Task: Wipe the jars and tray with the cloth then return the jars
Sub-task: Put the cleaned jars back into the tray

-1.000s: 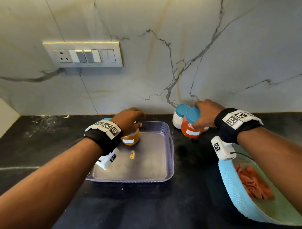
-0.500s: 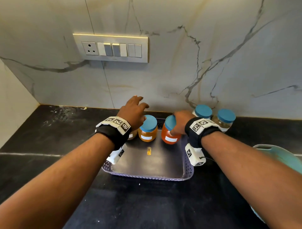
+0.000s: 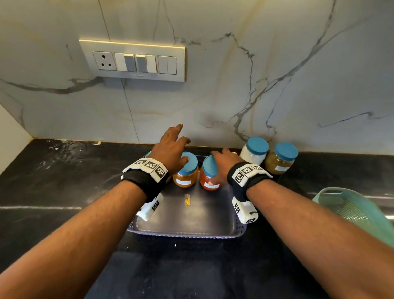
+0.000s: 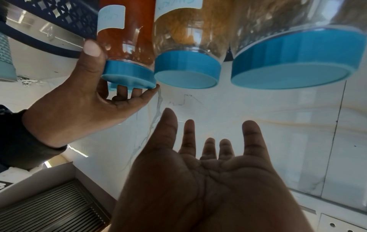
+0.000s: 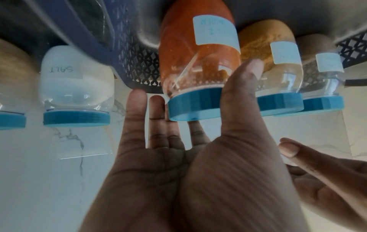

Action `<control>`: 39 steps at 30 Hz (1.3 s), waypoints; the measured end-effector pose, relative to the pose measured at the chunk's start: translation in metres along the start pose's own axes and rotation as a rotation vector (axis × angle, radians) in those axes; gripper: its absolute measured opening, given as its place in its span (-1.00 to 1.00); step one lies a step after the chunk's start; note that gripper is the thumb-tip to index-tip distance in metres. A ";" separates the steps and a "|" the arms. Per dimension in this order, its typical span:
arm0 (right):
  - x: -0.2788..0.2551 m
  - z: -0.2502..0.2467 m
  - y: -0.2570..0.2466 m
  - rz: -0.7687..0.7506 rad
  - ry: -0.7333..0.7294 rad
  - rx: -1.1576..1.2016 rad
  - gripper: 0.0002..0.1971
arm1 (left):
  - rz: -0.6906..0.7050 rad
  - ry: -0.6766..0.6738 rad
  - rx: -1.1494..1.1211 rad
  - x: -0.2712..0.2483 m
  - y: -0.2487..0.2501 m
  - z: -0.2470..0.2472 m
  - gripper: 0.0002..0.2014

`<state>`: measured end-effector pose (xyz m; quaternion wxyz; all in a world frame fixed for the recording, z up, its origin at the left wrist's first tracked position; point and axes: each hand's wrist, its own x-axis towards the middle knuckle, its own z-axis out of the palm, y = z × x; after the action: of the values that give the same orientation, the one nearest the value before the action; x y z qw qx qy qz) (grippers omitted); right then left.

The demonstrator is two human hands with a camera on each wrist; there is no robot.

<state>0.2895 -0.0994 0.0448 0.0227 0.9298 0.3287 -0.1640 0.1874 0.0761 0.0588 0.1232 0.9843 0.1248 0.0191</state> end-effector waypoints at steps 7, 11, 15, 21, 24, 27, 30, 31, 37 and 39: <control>-0.022 -0.040 0.044 -0.005 0.106 0.131 -0.25 | -0.004 -0.069 0.075 0.022 0.031 -0.015 -0.29; -0.026 -0.070 0.113 0.116 0.206 0.247 -0.62 | 0.114 -0.092 0.097 0.059 0.083 -0.027 -0.30; -0.028 -0.076 0.183 0.264 0.179 0.227 -0.63 | 0.196 -0.129 0.127 0.098 0.145 -0.030 -0.36; -0.003 -0.053 0.247 0.302 -0.003 0.121 -0.17 | 0.173 -0.371 0.237 0.156 0.210 0.013 -0.19; 0.018 -0.040 0.263 0.218 -0.051 0.101 -0.02 | 0.163 -0.388 0.290 0.176 0.224 0.039 -0.08; 0.034 -0.035 0.272 0.141 -0.060 0.102 0.03 | 0.126 -0.369 0.295 0.185 0.234 0.060 -0.09; 0.042 -0.032 0.275 0.092 -0.038 0.090 -0.04 | 0.115 -0.359 0.319 0.189 0.239 0.076 -0.26; 0.044 -0.031 0.276 0.079 -0.033 0.088 -0.08 | 0.108 -0.365 0.337 0.191 0.240 0.080 -0.27; 0.042 -0.037 0.268 0.064 -0.075 0.064 -0.27 | 0.072 -0.373 0.377 0.184 0.236 0.082 -0.18; 0.037 -0.044 0.267 0.069 -0.102 0.038 -0.30 | 0.066 -0.385 0.382 0.181 0.237 0.073 -0.16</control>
<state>0.4947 -0.2794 0.0569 0.0276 0.9313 0.2916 -0.2164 0.4243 -0.1185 0.0479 -0.0440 0.9788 0.0681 -0.1882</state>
